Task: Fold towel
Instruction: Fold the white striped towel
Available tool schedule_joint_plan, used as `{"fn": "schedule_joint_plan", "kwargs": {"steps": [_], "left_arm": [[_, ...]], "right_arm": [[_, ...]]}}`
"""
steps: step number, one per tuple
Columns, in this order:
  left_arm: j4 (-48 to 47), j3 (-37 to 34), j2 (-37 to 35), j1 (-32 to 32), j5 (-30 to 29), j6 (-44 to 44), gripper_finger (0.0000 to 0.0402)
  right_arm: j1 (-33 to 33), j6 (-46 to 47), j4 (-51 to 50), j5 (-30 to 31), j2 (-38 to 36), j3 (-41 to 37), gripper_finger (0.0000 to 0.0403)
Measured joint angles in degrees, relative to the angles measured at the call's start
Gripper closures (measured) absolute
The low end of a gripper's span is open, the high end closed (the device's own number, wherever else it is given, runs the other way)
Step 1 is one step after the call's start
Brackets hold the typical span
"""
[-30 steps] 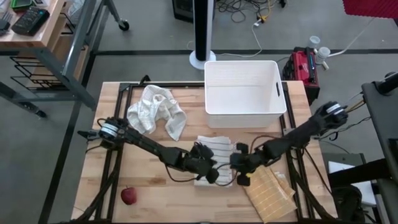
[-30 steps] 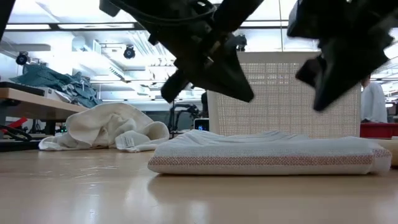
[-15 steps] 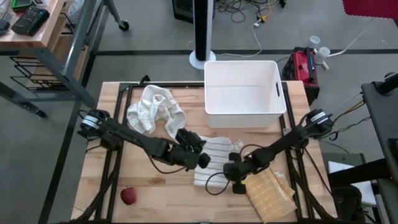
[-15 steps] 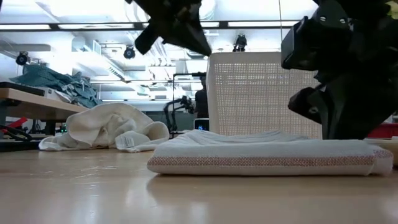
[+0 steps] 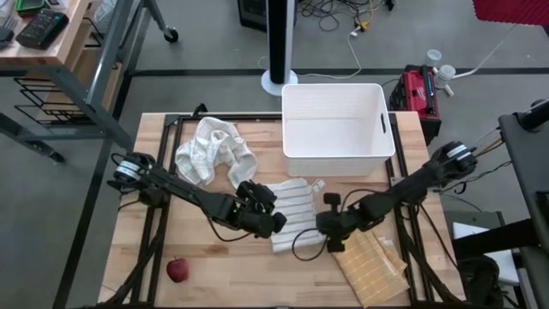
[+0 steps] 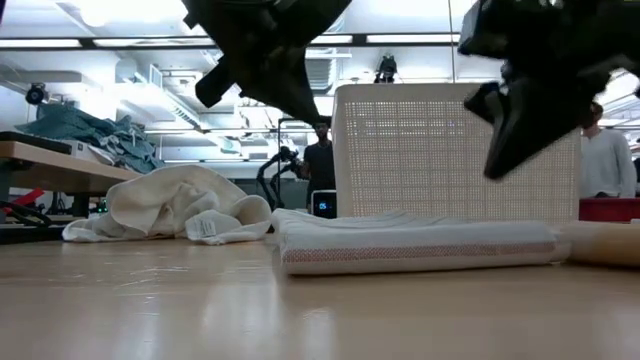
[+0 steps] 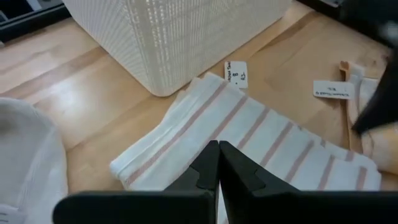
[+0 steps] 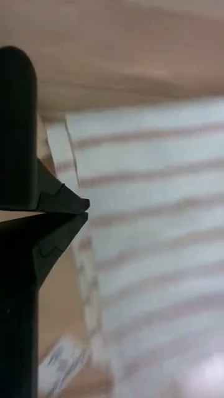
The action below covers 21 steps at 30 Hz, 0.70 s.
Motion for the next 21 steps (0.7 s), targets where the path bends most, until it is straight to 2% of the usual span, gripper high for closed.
{"fn": "schedule_joint_plan", "kwargs": {"steps": [5, 8, 14, 17, 21], "left_arm": [[1.87, -2.85, 0.11, -0.19, 1.39, 3.47, 0.0401], [8.25, -8.10, 0.29, 0.36, 2.96, 3.91, 0.0401], [24.94, -17.68, 0.31, 3.19, 8.15, 3.88, 0.0401], [29.45, -20.73, 0.31, 4.46, 10.53, 3.34, 0.0401], [30.11, -22.50, 0.31, 5.12, 11.82, 1.64, 0.0401]], "right_arm": [[-1.11, 5.90, -3.86, 1.57, -4.79, 0.02, 0.0403], [-3.33, 6.94, -3.96, 1.74, -5.23, 0.02, 0.0403], [-8.25, 9.48, -4.74, 1.46, -1.37, -0.07, 0.0403], [-10.46, 9.98, -4.16, -0.31, 1.09, -0.07, 0.0403], [-12.41, 11.27, -3.78, -2.89, 4.01, -0.07, 0.0403]]}}
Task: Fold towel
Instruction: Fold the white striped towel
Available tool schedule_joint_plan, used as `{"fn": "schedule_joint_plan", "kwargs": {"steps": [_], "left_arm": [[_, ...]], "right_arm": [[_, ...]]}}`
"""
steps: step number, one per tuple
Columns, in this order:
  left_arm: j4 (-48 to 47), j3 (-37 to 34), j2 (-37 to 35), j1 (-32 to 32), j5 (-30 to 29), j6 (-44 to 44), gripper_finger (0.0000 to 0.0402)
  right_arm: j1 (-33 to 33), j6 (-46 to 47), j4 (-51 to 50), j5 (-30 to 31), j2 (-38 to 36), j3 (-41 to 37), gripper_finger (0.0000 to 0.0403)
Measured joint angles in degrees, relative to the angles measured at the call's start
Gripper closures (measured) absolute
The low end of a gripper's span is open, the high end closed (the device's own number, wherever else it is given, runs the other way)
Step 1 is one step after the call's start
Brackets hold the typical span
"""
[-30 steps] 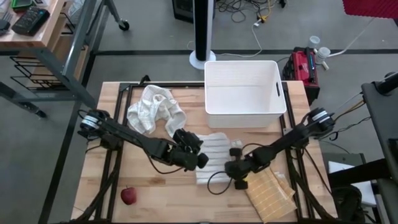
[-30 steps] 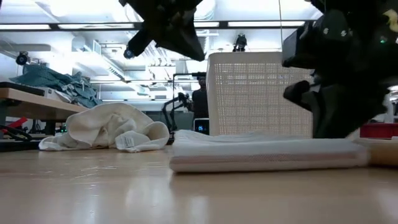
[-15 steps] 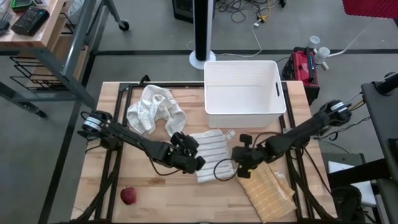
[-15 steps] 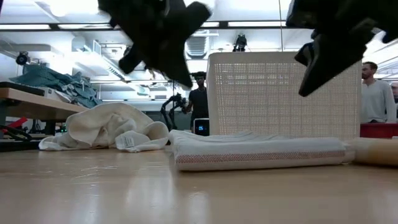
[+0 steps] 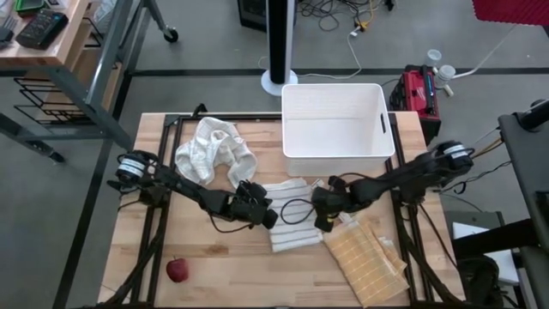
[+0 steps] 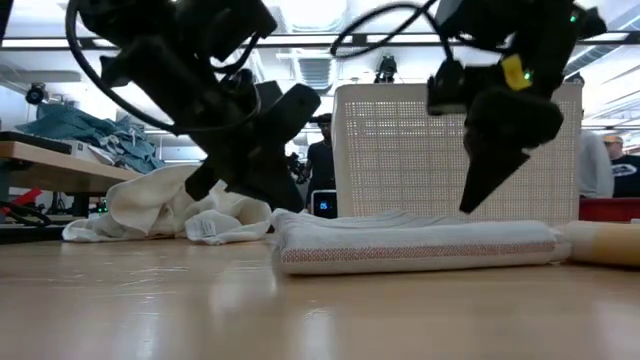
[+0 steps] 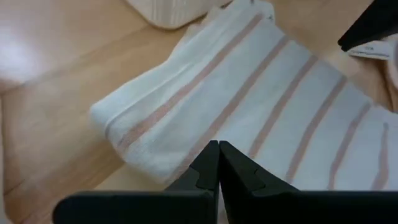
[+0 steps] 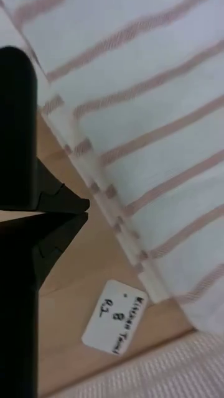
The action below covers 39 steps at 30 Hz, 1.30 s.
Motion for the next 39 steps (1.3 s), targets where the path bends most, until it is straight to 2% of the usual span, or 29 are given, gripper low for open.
{"fn": "schedule_joint_plan", "kwargs": {"steps": [8, 14, 17, 24, 32, 36, 39], "left_arm": [[0.12, -1.35, 0.00, -0.04, 1.41, -1.93, 0.0401], [-0.32, -1.31, 0.00, -0.07, 6.04, -4.59, 0.0401], [-4.03, -1.31, -0.13, -0.73, 8.09, -8.32, 0.0401], [-13.66, -1.25, -2.38, -3.57, 8.08, -19.10, 0.0401], [-12.35, 1.06, -4.32, -5.13, 5.75, -19.66, 0.0401], [-12.12, 3.07, -4.92, -5.43, -0.73, -15.63, 0.0401], [-12.43, 3.19, -4.89, -4.87, -3.42, -12.17, 0.0401]], "right_arm": [[-1.10, -0.74, 5.19, -2.25, 5.86, -0.02, 0.0403], [-1.11, -2.30, 13.03, -3.48, 8.54, 0.00, 0.0403], [-1.52, -2.89, 14.91, -3.59, 9.06, 0.20, 0.0403], [-2.44, -7.88, 14.71, -3.04, 9.38, 3.94, 0.0403], [-2.36, -8.69, 8.60, -0.14, 6.17, 5.02, 0.0403], [-0.96, -8.92, 6.00, -0.25, 3.85, 4.78, 0.0403], [0.60, -10.54, 5.69, -3.29, 2.09, 4.68, 0.0403]]}}
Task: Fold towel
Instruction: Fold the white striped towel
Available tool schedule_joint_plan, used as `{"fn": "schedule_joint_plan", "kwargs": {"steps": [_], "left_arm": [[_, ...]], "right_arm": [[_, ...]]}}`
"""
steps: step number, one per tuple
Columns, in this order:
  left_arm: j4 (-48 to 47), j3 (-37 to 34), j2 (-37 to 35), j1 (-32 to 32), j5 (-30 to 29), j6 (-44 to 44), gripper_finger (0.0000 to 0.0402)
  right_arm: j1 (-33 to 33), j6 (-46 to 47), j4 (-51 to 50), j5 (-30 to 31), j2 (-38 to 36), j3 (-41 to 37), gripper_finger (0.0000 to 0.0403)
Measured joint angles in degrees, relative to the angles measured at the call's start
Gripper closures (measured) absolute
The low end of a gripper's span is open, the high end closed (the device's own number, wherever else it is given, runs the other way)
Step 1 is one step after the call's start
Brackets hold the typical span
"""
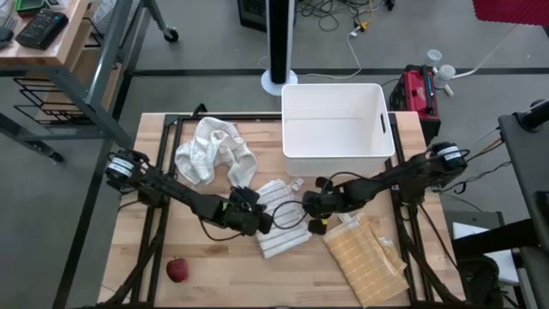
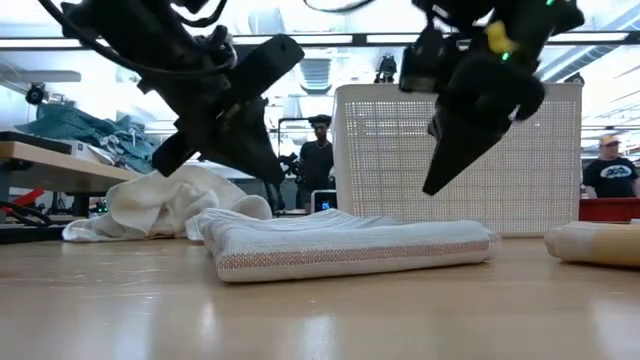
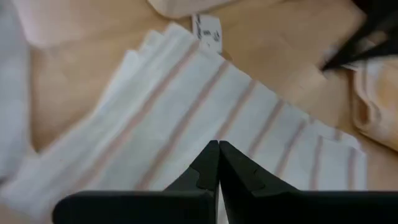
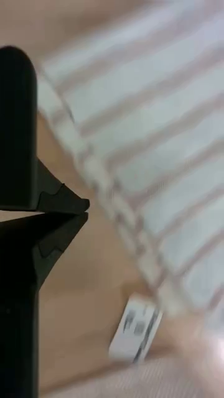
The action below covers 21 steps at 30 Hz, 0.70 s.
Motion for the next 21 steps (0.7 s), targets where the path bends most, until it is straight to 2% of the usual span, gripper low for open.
{"fn": "schedule_joint_plan", "kwargs": {"steps": [4, 11, 21], "left_arm": [[0.07, -0.70, 0.03, 1.44, -1.00, 3.63, 0.0401], [-0.95, -2.16, 0.03, 3.39, 0.49, 2.71, 0.0402], [-1.06, -5.74, 0.06, 3.36, 2.57, -2.28, 0.0401]], "right_arm": [[3.43, -1.91, 3.54, -4.75, -0.82, 0.00, 0.0403], [8.68, 1.81, 12.00, -4.87, 2.58, 0.10, 0.0403], [8.40, 1.37, 10.82, -7.87, 9.24, 0.81, 0.0403]]}}
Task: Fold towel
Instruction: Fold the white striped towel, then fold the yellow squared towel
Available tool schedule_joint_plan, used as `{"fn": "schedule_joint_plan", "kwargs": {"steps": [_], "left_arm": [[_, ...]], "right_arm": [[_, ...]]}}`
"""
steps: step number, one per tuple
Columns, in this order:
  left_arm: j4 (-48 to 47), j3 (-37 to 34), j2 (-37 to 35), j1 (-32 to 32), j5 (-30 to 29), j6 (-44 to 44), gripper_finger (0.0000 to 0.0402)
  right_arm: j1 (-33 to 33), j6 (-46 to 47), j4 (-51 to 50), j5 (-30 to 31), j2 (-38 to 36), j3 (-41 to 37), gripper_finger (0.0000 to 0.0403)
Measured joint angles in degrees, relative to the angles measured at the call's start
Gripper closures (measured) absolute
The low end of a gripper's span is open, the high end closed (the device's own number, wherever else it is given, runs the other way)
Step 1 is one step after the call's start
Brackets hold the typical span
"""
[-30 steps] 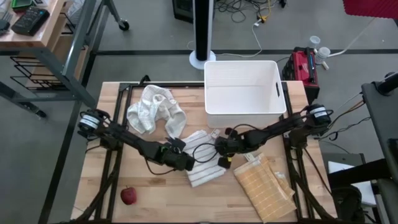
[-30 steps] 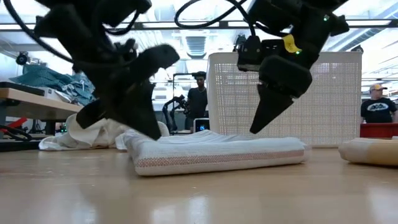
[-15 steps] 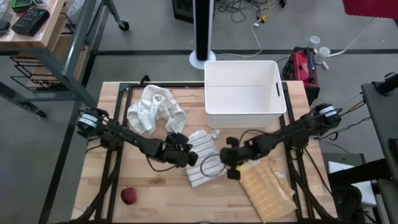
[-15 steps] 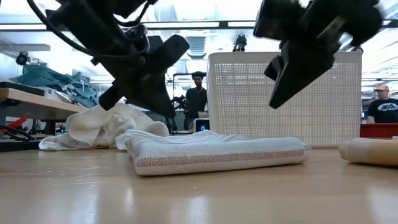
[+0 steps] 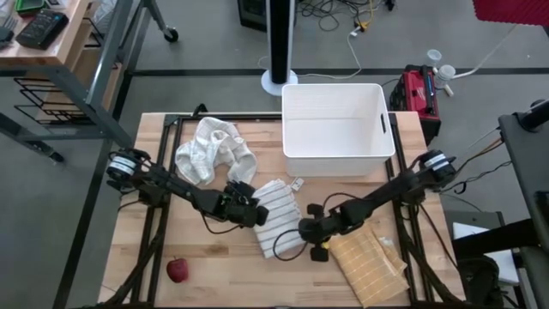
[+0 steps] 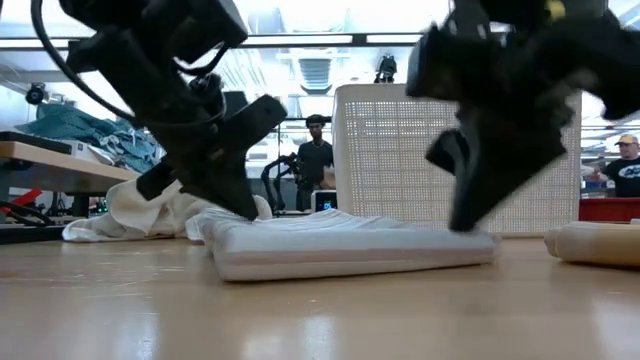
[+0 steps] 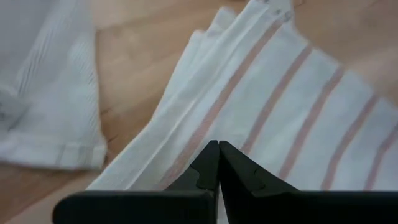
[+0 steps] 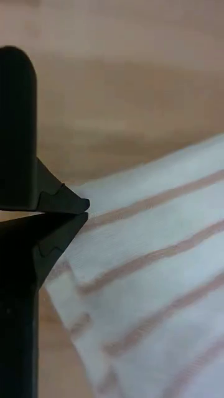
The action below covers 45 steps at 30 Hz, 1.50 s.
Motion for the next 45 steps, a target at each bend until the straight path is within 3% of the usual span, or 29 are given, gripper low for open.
{"fn": "schedule_joint_plan", "kwargs": {"steps": [7, 14, 19, 24, 32, 37, 45], "left_arm": [[0.17, -1.83, 0.02, -0.02, 0.56, -4.76, 0.0401], [0.36, 0.00, 0.02, -0.64, 0.65, -3.84, 0.0401], [0.23, 3.16, -0.04, -1.74, 1.74, 0.38, 0.0402], [0.31, 7.74, -0.09, -3.82, 1.84, 7.72, 0.0402], [0.37, 11.84, -0.19, -5.22, -1.65, 14.38, 0.0402], [0.26, 11.57, 0.67, -5.30, -1.65, 14.34, 0.0402], [0.32, 10.92, 0.80, -5.29, -1.87, 13.76, 0.0402]], "right_arm": [[-2.27, -0.05, -6.45, 2.56, 0.05, -0.04, 0.0403], [-2.21, -0.84, -7.16, 0.42, -3.47, 0.20, 0.0403], [-2.00, -0.67, -15.43, -1.11, -10.22, 0.36, 0.0403], [-0.54, 5.84, -26.86, -1.53, -16.09, 0.29, 0.0403], [4.43, 13.68, -32.37, -1.75, -16.59, 0.04, 0.0400], [7.48, 15.39, -31.92, -6.10, -15.58, 0.02, 0.0364], [12.06, 19.68, -28.68, -8.86, -11.27, -0.04, 0.0262]]}}
